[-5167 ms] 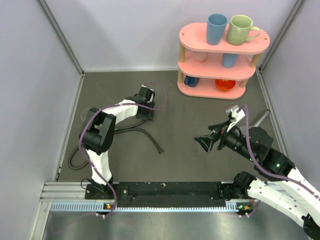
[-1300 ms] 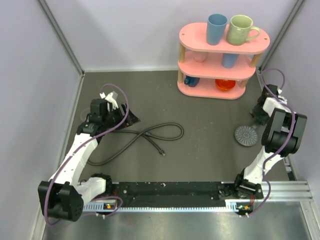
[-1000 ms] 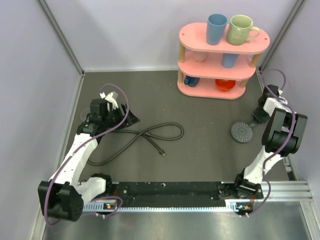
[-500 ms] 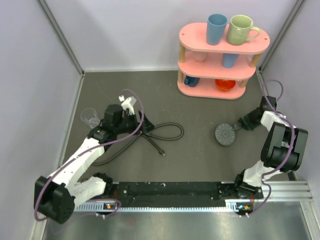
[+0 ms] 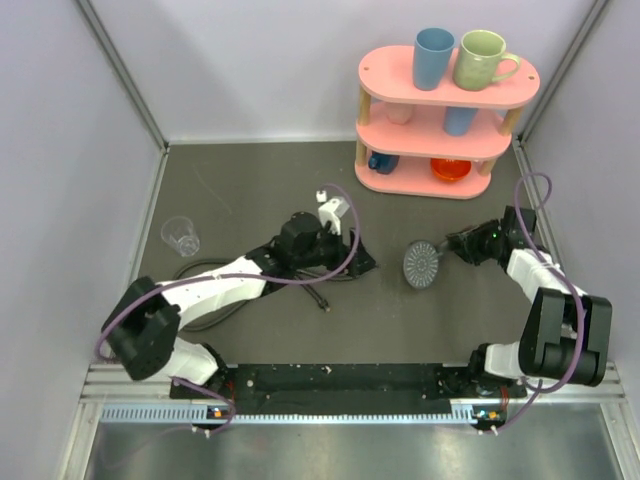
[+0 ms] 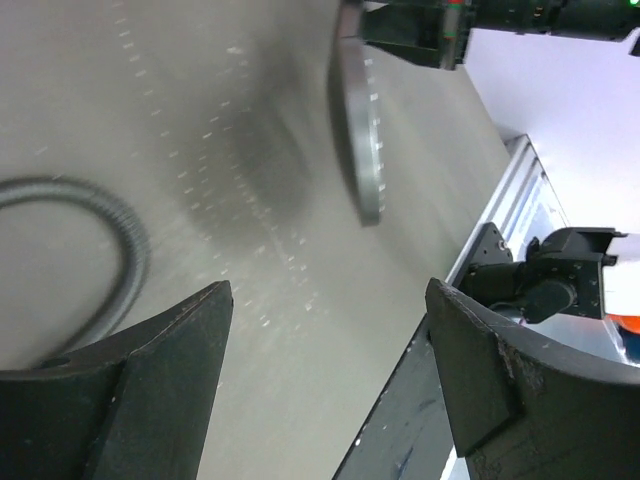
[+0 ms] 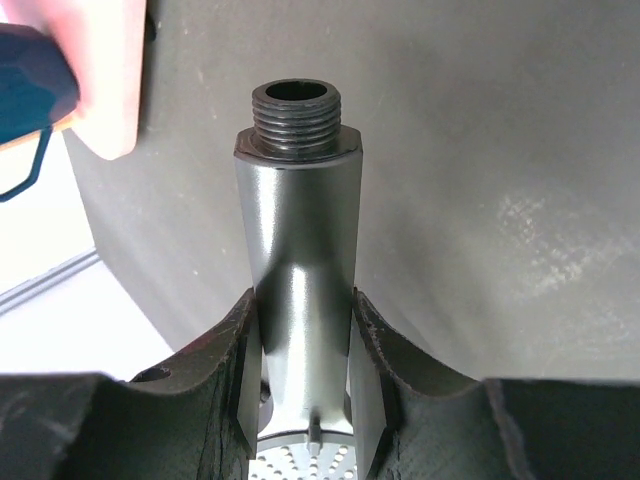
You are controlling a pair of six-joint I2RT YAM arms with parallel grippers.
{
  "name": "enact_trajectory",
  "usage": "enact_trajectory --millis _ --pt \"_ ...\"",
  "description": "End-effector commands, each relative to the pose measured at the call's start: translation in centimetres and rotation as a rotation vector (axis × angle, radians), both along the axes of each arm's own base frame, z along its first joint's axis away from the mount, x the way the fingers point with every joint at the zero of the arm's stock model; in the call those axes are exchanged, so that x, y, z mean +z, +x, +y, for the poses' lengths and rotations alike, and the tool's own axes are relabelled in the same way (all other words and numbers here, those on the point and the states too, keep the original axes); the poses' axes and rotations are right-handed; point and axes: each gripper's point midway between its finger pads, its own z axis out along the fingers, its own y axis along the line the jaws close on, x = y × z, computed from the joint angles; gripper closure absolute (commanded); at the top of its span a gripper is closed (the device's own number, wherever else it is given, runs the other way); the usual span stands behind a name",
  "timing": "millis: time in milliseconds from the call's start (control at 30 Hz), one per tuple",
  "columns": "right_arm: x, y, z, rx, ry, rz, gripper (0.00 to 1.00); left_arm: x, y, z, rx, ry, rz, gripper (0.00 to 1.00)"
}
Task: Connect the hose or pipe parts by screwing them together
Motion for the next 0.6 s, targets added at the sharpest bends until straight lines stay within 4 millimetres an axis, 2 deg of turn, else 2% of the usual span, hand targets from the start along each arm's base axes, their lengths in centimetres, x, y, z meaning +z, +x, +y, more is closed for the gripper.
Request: enact_trajectory --millis 0,167,267,500,567 --pt "3.6 0.7 1.2 -0.014 0.080 -0.124 1.00 5.5 0.7 -5.4 -0.035 -0.108 -0.202 0.17" --pt "4.6 0.0 2.0 -0.019 0.134 -0.159 1.00 4.2 1.5 -9.3 -0.041 -0.060 -0.202 0.18" --pt "5.2 -0.4 2.2 -0.024 0.156 -0.176 1.00 3.2 2.4 -10.4 -0.020 -0.034 -0.199 0.19" --pt "6.2 -0.5 2.9 -0.028 0.214 -0.213 1.00 1.0 3.7 -10.8 0.019 0.026 -0.230 0.22" --pt "6.5 -0.4 3.0 -0.027 0.227 -0.223 1.00 0.8 3.8 -10.8 0.021 0.031 -0.236 0.27"
